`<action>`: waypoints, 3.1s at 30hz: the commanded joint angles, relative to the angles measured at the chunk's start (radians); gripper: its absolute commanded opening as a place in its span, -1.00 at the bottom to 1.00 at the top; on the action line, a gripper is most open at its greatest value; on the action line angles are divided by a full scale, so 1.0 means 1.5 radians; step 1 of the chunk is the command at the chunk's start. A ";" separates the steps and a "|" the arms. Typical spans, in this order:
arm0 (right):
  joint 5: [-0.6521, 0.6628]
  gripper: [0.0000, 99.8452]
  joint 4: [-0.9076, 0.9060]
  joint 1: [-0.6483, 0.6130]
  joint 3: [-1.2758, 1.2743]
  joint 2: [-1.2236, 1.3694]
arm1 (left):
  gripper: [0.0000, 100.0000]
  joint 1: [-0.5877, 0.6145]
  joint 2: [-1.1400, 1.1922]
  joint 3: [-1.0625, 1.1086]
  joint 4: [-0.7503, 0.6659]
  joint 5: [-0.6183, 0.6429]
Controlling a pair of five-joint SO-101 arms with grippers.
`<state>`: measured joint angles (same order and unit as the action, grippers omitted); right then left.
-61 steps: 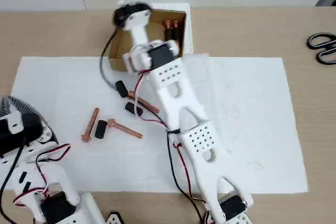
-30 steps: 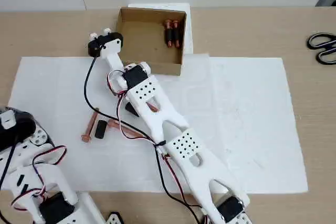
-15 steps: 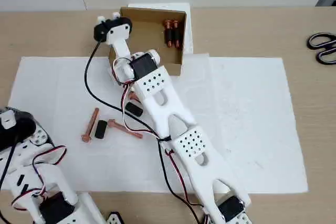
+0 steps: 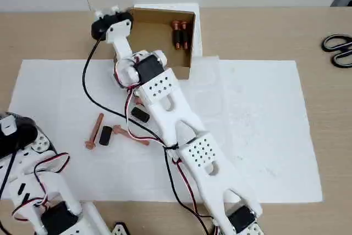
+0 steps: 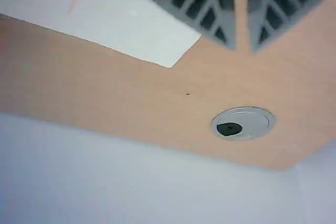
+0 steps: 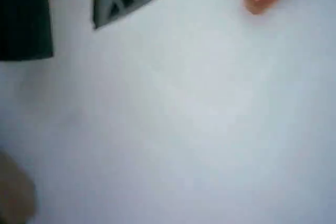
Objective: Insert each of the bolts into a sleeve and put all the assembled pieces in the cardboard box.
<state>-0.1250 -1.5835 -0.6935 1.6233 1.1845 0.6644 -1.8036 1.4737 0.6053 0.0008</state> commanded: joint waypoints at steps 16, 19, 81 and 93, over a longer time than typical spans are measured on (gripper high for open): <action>0.007 -0.66 0.126 0.052 -0.001 0.126 | -0.99 0.000 -0.008 -0.029 0.002 -0.001; 0.007 -0.66 0.125 0.052 0.002 0.135 | -0.99 0.000 -0.008 -0.029 0.002 -0.001; 0.002 -0.99 -0.075 0.242 -0.576 -0.349 | -0.99 -0.001 -0.008 -0.030 0.000 0.001; 0.006 -0.99 -0.074 0.249 -0.643 -0.349 | -0.99 -0.001 -0.008 -0.030 0.000 0.001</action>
<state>-0.1220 -1.6939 -0.3314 0.6536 0.7503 0.6644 -1.8036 1.4737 0.6053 0.0008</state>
